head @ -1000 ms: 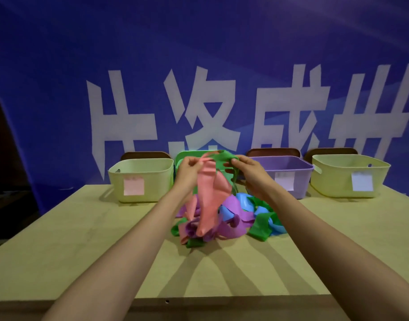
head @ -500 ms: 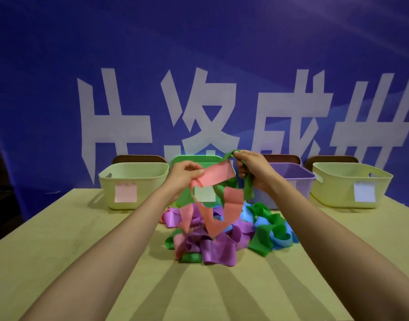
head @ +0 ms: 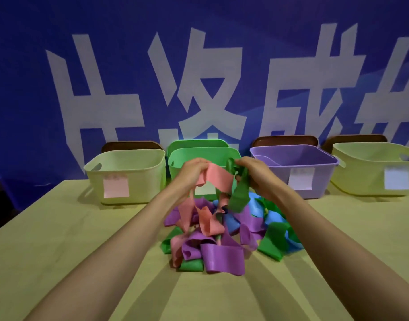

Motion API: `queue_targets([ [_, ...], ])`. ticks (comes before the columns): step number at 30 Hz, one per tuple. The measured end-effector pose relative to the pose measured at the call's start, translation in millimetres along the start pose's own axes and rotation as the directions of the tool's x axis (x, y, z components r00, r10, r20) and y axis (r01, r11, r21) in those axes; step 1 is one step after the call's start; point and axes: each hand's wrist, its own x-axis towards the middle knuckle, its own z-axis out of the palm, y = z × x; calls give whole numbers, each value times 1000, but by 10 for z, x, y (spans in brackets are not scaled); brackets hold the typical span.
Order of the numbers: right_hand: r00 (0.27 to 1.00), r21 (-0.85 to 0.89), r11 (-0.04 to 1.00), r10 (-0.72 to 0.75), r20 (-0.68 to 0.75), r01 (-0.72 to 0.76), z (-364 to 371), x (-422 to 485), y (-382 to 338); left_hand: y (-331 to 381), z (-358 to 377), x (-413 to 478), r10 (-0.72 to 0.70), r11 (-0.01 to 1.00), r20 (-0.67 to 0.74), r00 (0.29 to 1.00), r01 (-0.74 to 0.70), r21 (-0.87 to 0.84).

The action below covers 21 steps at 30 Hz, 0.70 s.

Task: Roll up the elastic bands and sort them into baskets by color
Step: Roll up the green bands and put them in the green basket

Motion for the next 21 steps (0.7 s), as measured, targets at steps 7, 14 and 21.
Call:
queue_targets([
  [7, 998, -399, 915, -49, 40, 61, -6, 127, 193, 385, 52, 13, 40, 911, 179, 983, 38, -411],
  [14, 977, 118, 992, -28, -213, 54, -430, 34, -7, 164, -105, 99, -254, 671, 3, 967, 179, -720],
  [21, 977, 358, 928, -25, -214, 102, -780, -27, -399, 87, 20, 42, -213, 974, 168, 962, 222, -34],
])
